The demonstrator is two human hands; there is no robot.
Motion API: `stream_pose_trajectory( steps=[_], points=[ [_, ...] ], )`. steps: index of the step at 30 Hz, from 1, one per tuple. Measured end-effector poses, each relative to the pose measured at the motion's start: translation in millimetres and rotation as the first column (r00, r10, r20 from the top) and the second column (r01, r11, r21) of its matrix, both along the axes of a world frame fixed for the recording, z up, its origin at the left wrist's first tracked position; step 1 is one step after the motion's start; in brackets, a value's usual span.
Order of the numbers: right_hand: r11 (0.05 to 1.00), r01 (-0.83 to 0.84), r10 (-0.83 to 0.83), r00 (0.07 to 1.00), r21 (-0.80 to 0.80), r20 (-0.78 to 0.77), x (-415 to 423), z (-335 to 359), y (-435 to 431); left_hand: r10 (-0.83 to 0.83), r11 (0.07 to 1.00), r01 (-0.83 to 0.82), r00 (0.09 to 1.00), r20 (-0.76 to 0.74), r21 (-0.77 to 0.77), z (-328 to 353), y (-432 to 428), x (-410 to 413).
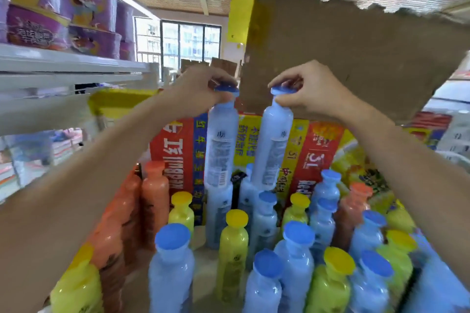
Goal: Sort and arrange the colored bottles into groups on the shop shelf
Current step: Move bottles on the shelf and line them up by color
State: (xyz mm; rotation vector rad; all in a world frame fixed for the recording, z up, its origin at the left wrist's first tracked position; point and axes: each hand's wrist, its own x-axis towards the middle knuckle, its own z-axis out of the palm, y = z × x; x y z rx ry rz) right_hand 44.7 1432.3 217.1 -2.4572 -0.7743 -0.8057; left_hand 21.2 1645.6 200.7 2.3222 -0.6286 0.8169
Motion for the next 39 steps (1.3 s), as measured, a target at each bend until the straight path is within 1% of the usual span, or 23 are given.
stream_pose_trajectory(
  steps=[5,8,12,18,26,34,39],
  points=[
    [0.991,0.130,-0.130,0.991,-0.014,-0.022,-5,0,-51,-0.092,0.995,0.093,0.995,-0.028,0.030,5,-48,13],
    [0.983,0.181,-0.182,0.983,-0.020,-0.026,-4,-2,-80,-0.167,0.986,0.166,0.982,-0.093,-0.019,3,-73,20],
    [0.977,0.215,-0.215,0.977,-0.018,-0.016,0,-3,-113,-0.217,0.976,0.213,0.968,-0.128,-0.048,2,-106,30],
    [0.972,0.232,-0.231,0.973,-0.023,0.023,12,4,-154,-0.222,0.974,0.215,0.968,-0.119,-0.073,4,-150,50],
    [0.980,0.197,-0.196,0.979,-0.002,0.061,37,3,-197,-0.227,0.972,0.218,0.966,-0.121,-0.083,0,-195,74],
    [0.988,0.153,-0.153,0.988,-0.033,0.026,63,-15,-219,-0.156,0.988,0.156,0.982,-0.107,-0.007,-18,-217,85],
    [0.992,0.113,-0.117,0.991,-0.062,-0.063,76,-34,-219,-0.104,0.992,0.113,0.981,-0.161,0.048,-31,-219,87]
  ],
)
